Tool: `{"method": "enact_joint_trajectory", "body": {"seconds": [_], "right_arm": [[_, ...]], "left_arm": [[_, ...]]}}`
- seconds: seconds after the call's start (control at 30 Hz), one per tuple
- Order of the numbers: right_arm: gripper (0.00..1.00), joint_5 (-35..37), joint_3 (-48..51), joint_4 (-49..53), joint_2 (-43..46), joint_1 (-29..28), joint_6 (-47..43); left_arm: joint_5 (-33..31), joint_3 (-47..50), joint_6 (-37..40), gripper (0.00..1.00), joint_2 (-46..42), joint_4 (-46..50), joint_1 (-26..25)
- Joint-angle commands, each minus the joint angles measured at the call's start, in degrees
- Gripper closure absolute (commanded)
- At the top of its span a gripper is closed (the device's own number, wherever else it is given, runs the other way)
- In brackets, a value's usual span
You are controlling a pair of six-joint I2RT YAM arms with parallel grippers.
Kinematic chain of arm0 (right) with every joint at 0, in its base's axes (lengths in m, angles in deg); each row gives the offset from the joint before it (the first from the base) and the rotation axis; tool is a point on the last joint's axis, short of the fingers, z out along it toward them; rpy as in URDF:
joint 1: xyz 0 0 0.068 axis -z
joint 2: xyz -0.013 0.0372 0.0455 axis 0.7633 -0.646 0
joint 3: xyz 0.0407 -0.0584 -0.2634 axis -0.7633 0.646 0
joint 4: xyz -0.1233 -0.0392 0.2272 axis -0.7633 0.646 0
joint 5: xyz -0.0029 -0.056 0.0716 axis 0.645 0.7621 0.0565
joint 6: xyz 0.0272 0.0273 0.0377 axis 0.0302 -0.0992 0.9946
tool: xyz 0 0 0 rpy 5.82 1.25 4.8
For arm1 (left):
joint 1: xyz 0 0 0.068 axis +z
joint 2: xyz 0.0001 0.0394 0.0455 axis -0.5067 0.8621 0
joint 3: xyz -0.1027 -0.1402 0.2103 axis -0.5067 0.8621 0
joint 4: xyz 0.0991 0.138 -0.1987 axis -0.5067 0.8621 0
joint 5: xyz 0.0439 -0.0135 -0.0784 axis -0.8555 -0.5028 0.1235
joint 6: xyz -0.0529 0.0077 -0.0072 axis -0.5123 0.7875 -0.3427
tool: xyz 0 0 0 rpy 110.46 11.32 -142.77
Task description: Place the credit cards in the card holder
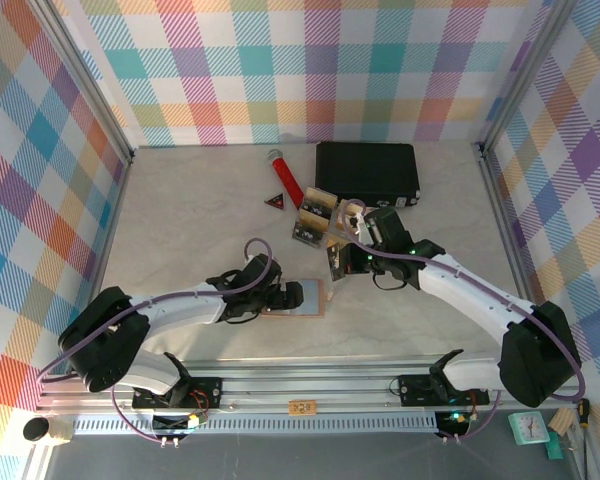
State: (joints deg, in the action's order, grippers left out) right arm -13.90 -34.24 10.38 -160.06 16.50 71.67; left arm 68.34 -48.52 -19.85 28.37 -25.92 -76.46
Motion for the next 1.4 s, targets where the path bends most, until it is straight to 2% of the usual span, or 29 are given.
{"method": "enact_joint_trajectory", "body": {"seconds": [0.0, 0.13, 0.3, 0.43, 0.63, 0.9, 1.03, 1.37], "right_arm": [[1.0, -1.8, 0.4, -1.4, 0.1, 0.6, 0.8], [1.0, -2.7, 0.5, -1.7, 0.1, 1.0, 1.1], [1.0, -5.7, 2.3, -4.3, 0.8, 1.0, 3.0], [1.0, -11.2, 6.1, -11.6, 1.2, 1.0, 7.2], [1.0, -15.2, 12.4, -23.5, 0.3, 0.1, 13.4], [1.0, -12.5, 18.6, -36.0, -0.2, -4.8, 17.7], [1.0, -9.2, 20.1, -38.8, -0.7, -7.8, 18.2], [1.0, -5.4, 22.9, -45.8, -4.2, -9.6, 21.6]], "left_arm": [[-1.7, -1.0, -3.0, 0.0, 1.4, -2.2, -2.3], [-3.7, -2.2, -3.4, 0.0, 1.7, -0.5, -2.9], [-10.1, -5.8, -1.0, 0.0, -1.4, 9.6, -2.6], [-12.8, -7.7, 1.2, 0.0, -4.2, 17.2, -0.9], [-13.4, -6.9, 4.6, 0.0, -5.5, 21.1, 2.6], [-14.2, -4.3, 5.7, 0.0, -4.0, 20.3, 3.1], [-14.1, -3.5, 5.5, 0.0, -3.3, 19.1, 3.0], [-15.9, -2.5, 4.8, 0.0, -3.0, 19.7, 3.1]]}}
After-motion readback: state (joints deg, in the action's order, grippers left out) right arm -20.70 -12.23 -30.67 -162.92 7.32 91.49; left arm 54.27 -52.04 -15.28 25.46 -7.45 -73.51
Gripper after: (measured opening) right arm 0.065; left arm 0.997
